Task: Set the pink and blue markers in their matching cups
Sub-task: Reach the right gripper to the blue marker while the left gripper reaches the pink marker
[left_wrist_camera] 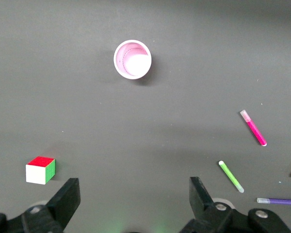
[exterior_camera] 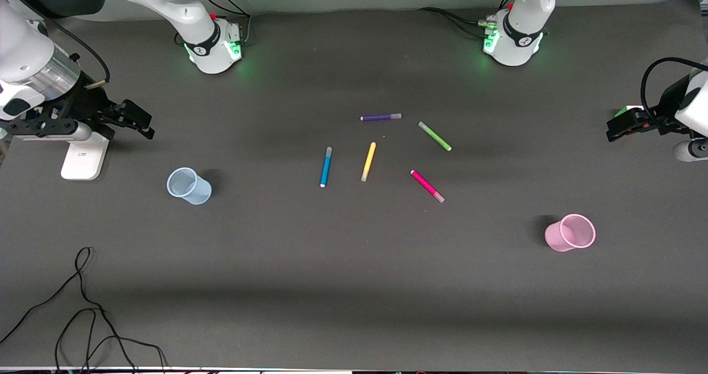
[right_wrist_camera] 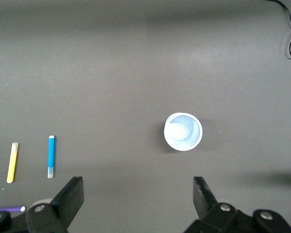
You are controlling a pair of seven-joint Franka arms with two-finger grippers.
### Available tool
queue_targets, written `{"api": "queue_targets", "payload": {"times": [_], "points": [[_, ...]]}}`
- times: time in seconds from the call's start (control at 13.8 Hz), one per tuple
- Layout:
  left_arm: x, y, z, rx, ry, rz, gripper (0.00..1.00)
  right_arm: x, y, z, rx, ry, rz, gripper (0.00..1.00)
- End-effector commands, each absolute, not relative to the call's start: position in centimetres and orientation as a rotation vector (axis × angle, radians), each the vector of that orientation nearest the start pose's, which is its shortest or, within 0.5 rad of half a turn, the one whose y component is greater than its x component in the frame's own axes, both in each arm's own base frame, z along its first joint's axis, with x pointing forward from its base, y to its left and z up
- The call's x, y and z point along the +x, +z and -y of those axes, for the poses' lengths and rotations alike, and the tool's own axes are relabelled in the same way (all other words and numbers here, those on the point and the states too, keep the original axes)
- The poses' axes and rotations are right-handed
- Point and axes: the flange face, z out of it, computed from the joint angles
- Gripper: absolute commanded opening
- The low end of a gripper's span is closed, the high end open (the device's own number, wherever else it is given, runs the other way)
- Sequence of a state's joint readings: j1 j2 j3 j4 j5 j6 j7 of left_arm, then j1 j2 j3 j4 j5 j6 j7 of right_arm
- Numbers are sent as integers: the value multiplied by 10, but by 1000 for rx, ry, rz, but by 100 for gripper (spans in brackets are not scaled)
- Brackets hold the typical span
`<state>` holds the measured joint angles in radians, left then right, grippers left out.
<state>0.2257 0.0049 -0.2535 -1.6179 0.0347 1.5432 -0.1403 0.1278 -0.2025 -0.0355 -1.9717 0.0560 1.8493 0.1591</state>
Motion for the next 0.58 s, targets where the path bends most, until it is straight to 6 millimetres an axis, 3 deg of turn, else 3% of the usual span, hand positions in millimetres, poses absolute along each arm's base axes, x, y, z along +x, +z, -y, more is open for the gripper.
{"api": "queue_targets", "payload": {"times": [0.0, 0.07, 0.15, 0.29, 0.44, 0.51], "points": [[540, 604, 14, -3072, 73, 150, 100, 513, 562, -49, -3094, -104, -103, 100], [535, 600, 18, -3068, 95, 152, 100, 517, 550, -53, -3097, -64, -104, 100], [535, 605, 19, -3068, 79, 148, 100, 527, 526, -66, -3094, 7, -93, 100], [538, 606, 17, -3073, 77, 139, 100, 543, 487, -130, -3095, 117, -84, 100], [538, 606, 21, -3073, 82, 122, 100, 545, 439, -220, -3068, 239, -46, 100], [538, 606, 23, -3073, 83, 127, 100, 551, 416, -253, -3051, 295, -92, 100]]}}
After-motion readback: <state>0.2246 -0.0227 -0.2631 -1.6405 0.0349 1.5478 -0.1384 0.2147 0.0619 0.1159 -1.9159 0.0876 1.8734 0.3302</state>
